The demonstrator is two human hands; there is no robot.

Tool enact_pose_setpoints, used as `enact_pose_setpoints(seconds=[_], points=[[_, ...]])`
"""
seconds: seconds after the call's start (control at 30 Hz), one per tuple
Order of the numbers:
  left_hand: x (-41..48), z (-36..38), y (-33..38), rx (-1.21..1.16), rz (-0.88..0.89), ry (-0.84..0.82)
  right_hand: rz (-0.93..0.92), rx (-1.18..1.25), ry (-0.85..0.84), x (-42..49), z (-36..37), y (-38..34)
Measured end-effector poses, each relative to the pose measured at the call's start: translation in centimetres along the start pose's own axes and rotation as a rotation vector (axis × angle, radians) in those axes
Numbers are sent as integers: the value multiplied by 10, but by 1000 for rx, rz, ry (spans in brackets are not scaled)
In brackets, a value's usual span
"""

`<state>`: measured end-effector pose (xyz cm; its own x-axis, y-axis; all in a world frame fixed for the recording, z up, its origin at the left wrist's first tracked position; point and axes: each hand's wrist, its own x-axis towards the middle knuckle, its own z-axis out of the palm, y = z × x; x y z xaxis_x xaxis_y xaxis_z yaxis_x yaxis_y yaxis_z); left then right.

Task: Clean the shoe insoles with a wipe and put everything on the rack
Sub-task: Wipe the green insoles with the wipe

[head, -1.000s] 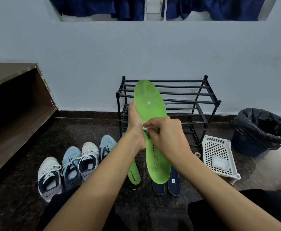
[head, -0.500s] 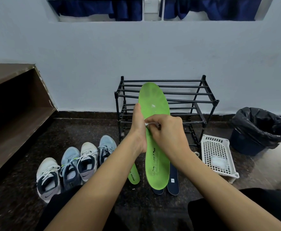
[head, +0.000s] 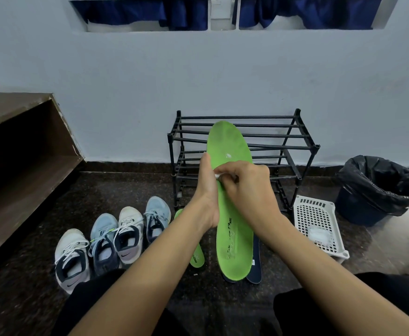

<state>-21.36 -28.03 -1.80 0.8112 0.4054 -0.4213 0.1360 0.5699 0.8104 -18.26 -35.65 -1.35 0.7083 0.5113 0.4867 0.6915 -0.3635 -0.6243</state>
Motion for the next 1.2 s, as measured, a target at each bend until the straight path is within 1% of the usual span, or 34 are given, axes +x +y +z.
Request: enact_pose_setpoints(seconds=[0.07, 0.27, 0.43, 0.67, 0.73, 0.8, 0.9, 0.97, 1.1, 1.2], points=[[0, -2, 4, 10, -14, -6, -5, 6, 7, -2, 0, -3], [3, -10, 18, -26, 3, 56, -25, 16, -23, -16, 8, -8], [5, -11, 15, -31, 16, 84, -35, 16, -9, -15, 10, -7], [3, -4, 3, 30, -16, 27, -36, -8, 24, -5, 5, -1], [4, -6, 6, 19, -27, 30, -80, -24, 59, -8, 9, -3], [6, -10, 9, 3, -11, 55, -122, -46, 59, -13, 15, -4], [6, -13, 15, -41, -17, 75, -109, -37, 21, -19, 19, -3], [3, -14, 18, -55, -16, 67, -106, -3, 26, -23, 19, -4], [8, -16, 16, -99, 4, 81, -38, 58, 5, -24, 17, -4], [10, -14, 9, -44, 13, 91, -24, 31, 5, -19, 17, -1]])
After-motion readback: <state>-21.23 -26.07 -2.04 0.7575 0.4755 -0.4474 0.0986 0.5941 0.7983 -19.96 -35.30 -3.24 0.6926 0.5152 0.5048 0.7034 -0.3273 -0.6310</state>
